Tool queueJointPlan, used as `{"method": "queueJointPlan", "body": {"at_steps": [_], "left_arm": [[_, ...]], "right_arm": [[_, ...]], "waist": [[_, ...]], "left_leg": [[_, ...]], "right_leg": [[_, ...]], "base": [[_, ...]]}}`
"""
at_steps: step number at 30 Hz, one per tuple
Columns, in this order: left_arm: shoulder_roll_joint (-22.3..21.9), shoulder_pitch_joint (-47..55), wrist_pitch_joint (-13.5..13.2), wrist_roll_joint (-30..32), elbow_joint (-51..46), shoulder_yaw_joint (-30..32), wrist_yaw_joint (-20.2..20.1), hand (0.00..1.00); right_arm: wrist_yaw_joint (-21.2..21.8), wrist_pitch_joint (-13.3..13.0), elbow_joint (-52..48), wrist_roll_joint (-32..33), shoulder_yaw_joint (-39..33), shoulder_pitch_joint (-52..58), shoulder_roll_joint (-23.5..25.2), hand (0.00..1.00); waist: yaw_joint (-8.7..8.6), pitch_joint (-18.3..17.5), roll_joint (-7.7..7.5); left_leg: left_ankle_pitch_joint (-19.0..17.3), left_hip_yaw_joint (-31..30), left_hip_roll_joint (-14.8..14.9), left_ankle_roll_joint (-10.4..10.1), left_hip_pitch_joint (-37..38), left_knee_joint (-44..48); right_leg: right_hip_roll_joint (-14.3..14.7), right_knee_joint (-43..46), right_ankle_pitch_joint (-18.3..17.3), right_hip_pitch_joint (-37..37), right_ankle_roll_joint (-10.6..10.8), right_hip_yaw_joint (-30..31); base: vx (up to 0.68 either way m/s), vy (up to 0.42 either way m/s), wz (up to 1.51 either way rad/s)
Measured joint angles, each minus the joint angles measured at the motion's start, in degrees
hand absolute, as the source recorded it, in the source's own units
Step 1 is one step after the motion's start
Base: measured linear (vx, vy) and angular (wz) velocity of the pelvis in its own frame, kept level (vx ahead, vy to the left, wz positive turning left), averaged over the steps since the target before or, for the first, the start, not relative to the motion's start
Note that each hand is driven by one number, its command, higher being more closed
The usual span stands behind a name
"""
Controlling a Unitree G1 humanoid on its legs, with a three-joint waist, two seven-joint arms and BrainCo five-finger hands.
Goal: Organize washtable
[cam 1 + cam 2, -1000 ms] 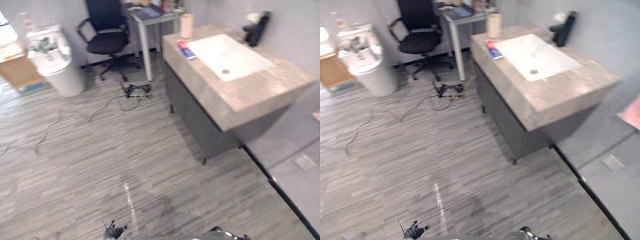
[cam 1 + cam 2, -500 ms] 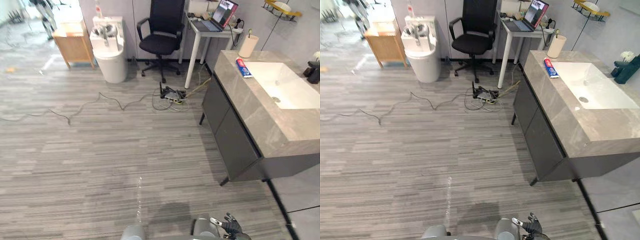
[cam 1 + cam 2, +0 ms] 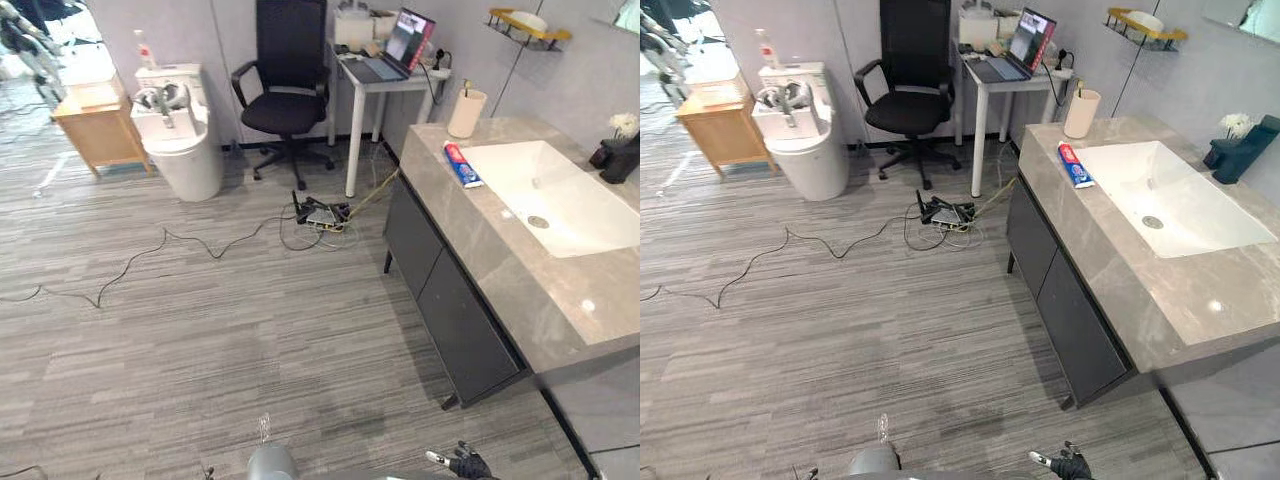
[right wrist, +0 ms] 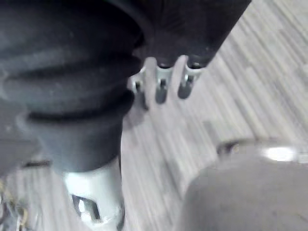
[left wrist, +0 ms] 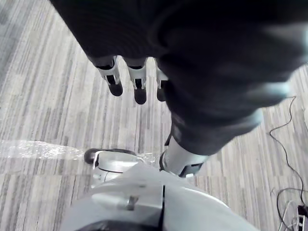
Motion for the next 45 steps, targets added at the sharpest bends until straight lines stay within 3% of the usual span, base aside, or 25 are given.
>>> {"method": "queueJointPlan", "body": {"at_steps": [1, 3, 9, 10, 23, 29, 31, 33, 34, 35, 37, 38, 39, 40, 41, 42, 45], "left_arm": [[1.35, -0.15, -0.12, 0.18, 0.0, -0.31, 0.0, 0.0], [3.04, -0.32, -0.11, 0.91, 0.16, -2.93, -0.01, 0.0], [3.84, -1.46, 0.15, 1.63, 2.38, -7.57, 1.22, 0.0], [6.21, -0.11, -0.13, 1.67, 5.08, -13.57, 1.0, 0.0], [5.68, -0.43, -0.12, -0.81, 5.12, -11.54, 0.4, 0.0], [4.76, -2.79, -0.26, -3.38, 4.34, -7.52, -0.3, 0.0], [4.69, -4.03, -0.44, -4.12, 3.11, -6.26, -0.32, 0.0], [3.92, -5.07, -0.45, -4.24, 1.74, -6.02, -0.29, 0.0], [3.27, -4.97, -0.45, -4.25, 1.45, -5.95, -0.27, 0.0], [2.55, -4.37, -0.38, -4.26, 1.22, -5.62, -0.29, 0.0], [2.42, -3.68, -0.35, -4.24, 1.22, -5.77, -0.32, 0.0], [2.29, -3.53, -0.29, -4.2, 1.53, -6.64, -0.38, 0.0], [2.54, -3.75, -0.32, -4.19, 1.78, -7.11, -0.48, 0.0], [3.32, -3.71, -0.39, -4.19, 1.82, -7.42, -0.53, 0.0], [3.97, -3.68, -0.12, -4.19, 2.2, -8.11, -0.59, 0.0], [4.23, -3.49, 0.08, -4.19, 2.21, -8.42, -0.64, 0.0], [3.87, -3.66, 0.2, -4.08, 2.2, -8.29, -1.67, 0.0]], "right_arm": [[0.05, -0.2, 0.04, -0.02, -0.02, 0.18, 1.47, 0.0], [0.04, -0.29, 0.73, -0.02, -0.02, 0.31, 2.18, 0.0], [1.09, -0.67, 1.83, 0.0, 0.51, 0.32, 0.88, 0.0], [0.63, 0.07, 6.21, -0.48, 1.44, -0.04, 0.91, 0.0], [1.12, -0.79, 6.3, -0.77, 2.32, -0.58, 0.21, 0.0], [1.15, -2.1, 6.19, -2.61, 3.45, -1.78, 0.41, 0.0], [1.15, -2.15, 5.8, -2.7, 4.0, -2.99, 0.54, 0.0], [1.18, -2.06, 4.22, -2.71, 3.38, -3.19, -0.48, 0.0], [1.18, -2.05, 3.86, -2.69, 3.26, -3.16, -0.82, 0.0], [1.19, -2.0, 3.61, -2.63, 1.49, -3.22, -1.29, 0.0], [1.12, -1.89, 3.48, -2.17, -0.55, -2.22, -0.93, 0.0], [1.29, -1.86, 3.39, -1.81, -2.11, -1.03, -1.13, 0.0], [1.61, -2.02, 3.28, -1.44, -2.78, -1.15, -0.84, 0.0], [2.2, -2.04, 3.3, -1.39, -2.82, -1.42, -0.57, 0.0], [2.45, -1.98, 3.77, -1.16, -3.05, -1.79, -0.26, 0.0], [2.44, -1.82, 4.04, -0.95, -3.92, -1.97, 0.05, 0.0], [2.63, -2.04, 2.66, -0.38, -5.08, -1.59, 0.55, 0.0]], "waist": [[-0.69, -0.51, -2.14], [-0.54, -1.04, -3.29], [-0.7, -1.41, -1.97], [-2.07, -1.83, -3.38], [-1.85, -1.02, -3.46], [-0.26, 1.68, -3.91], [0.19, 3.59, -4.73], [1.14, 5.58, -2.92], [1.33, 5.75, -2.41], [1.26, 5.97, -1.31], [1.2, 5.59, -0.83], [1.11, 5.27, -0.24], [1.06, 5.43, -0.68], [0.86, 5.56, -0.8], [0.55, 5.81, -1.16], [0.59, 5.79, -1.37], [-0.61, 5.83, -1.14]], "left_leg": [[0.26, 1.15, -1.11, 0.31, 1.07, -1.63], [0.57, 2.72, -1.63, 0.75, 3.36, -4.22], [8.19, 5.4, -3.88, 1.51, 8.85, -18.57], [10.52, 3.36, -6.98, 1.47, 10.81, -24.58], [10.81, 3.21, -6.82, 1.75, 8.99, -24.57], [10.53, 2.52, -6.92, 1.5, 7.7, -23.77], [8.08, 1.48, -6.75, 1.98, 3.79, -17.31], [-0.25, 1.74, -4.87, 3.46, -4.1, -1.96], [-2.16, 1.87, -4.47, 3.89, -5.59, 1.51], [-6.8, 3.63, -2.99, 6.12, -9.68, 11.47], [-11.39, 8.23, -3.15, 9.42, -11.18, 20.09], [-16.69, 9.91, -3.59, 8.93, -9.37, 19.84], [-17.93, 9.7, -4.96, 9.47, -8.46, 19.37], [-18.03, 9.57, -5.94, 9.61, -6.13, 17.47], [-17.82, 9.1, -6.9, 9.41, -3.08, 14.47], [-17.7, 8.67, -7.28, 9.59, -0.03, 11.83], [-15.92, 7.63, -9.62, 10.61, 10.06, 1.38]], "right_leg": [[-1.2, -0.34, 0.62, -0.03, -0.06, 0.24], [-1.76, -0.61, 2.63, 0.0, 0.14, 1.85], [-2.98, -1.27, 3.97, -2.19, 0.54, 2.69], [-3.49, -5.16, 0.27, -0.39, 2.06, 5.75], [-3.31, -8.01, 1.96, -0.37, 1.87, 4.6], [-3.55, -9.07, 2.76, -0.02, 2.16, 2.58], [-3.8, -9.0, 2.89, -0.15, 2.39, 0.82], [-4.21, -8.8, 1.95, -0.28, 2.81, -2.88], [-4.2, -8.37, 1.11, -0.29, 3.17, -4.21], [-5.49, -6.13, -0.3, -0.29, 3.58, -6.88], [-7.18, -2.27, -3.13, 0.18, 4.23, -7.87], [-8.36, 6.3, -4.62, -0.76, 4.6, -8.33], [-10.49, 17.63, -3.9, -5.65, 2.77, -7.86], [-11.97, 28.4, -0.37, -10.95, -1.35, -7.1], [-11.99, 38.97, 0.22, -15.91, -1.05, -6.26], [-10.84, 44.06, -0.25, -18.36, -0.88, -6.96], [-7.5, 44.16, -2.02, -24.9, -0.97, -13.17]], "base": [[0.21, 0.124, -0.23], [0.16, 0.135, -0.28], [-0.01, 0.028, -0.13], [0.0, 0.0, 0.0], [0.0, 0.0, 0.02], [-0.01, -0.003, 0.1], [-0.05, 0.003, 0.32], [-0.05, 0.075, 0.29], [0.02, 0.191, 0.16], [0.05, 0.213, 0.15], [0.17, 0.307, 0.25], [0.24, 0.28, 0.33], [0.23, 0.216, 0.36], [0.37, 0.28, 0.33], [0.42, 0.259, 0.32], [0.55, 0.274, 0.29], [0.5, 0.178, 0.35]]}}
